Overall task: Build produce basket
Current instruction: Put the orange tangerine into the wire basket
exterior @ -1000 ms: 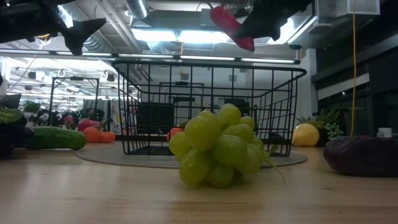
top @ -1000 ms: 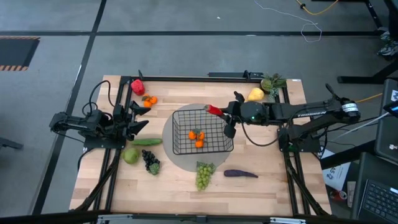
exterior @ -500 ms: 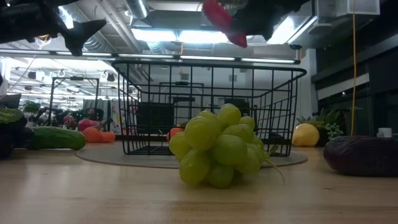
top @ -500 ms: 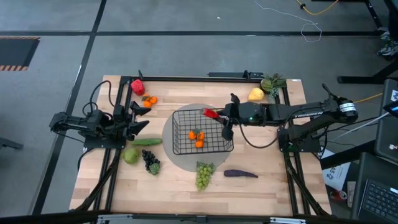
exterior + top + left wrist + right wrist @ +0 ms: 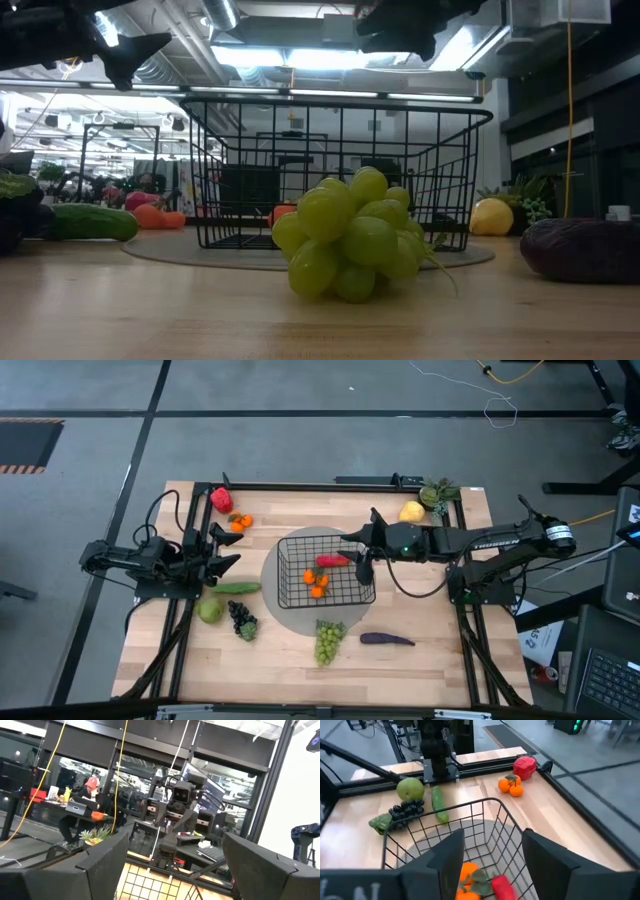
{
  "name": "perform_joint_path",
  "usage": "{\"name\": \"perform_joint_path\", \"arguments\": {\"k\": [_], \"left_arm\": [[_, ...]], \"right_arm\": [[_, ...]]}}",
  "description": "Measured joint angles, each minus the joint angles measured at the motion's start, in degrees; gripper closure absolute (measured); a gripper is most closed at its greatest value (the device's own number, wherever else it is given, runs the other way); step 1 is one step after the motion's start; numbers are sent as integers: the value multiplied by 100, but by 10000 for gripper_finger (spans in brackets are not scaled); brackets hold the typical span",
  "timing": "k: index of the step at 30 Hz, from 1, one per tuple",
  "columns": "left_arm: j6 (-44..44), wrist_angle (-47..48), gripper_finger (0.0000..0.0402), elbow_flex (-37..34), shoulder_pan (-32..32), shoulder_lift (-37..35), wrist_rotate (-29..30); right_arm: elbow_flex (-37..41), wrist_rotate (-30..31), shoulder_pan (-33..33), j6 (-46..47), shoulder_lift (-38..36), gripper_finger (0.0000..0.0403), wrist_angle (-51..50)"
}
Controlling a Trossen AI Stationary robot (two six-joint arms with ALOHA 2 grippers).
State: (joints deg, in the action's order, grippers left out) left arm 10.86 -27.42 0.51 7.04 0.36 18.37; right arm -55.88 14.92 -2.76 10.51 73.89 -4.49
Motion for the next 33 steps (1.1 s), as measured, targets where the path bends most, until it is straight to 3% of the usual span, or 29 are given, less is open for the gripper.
{"name": "perform_joint_path", "arguments": {"k": [5, 7, 12, 15, 17, 25, 30, 33], "left_arm": [[-75, 0, 86, -1, 1, 0, 0], [-77, -1, 86, -1, -2, 0, 0], [-75, -2, 86, -2, 0, 2, 0], [-88, -2, 86, 0, 1, 2, 0], [-88, -3, 86, -1, 0, 1, 0], [227, -454, 86, 125, -2, 17, 511], [-92, -104, 86, 870, 2, 568, 166], [-207, 917, 86, 1545, 1, 1231, 523]], "right_arm": [[0, 230, -1, 285, -14, 204, -230], [-2, 887, -2, 268, -70, 205, -427], [-152, 3181, 94, 83, -399, 214, -1511], [-184, 3755, 364, 188, -659, 219, -1925], [-184, 3605, 601, 398, -769, 222, -2124], [-184, 1728, 1280, 884, -718, 225, -2460], [-184, 1495, 1382, 878, -688, 225, -2358], [-184, 1497, 1392, 869, -688, 225, -2269]]}}
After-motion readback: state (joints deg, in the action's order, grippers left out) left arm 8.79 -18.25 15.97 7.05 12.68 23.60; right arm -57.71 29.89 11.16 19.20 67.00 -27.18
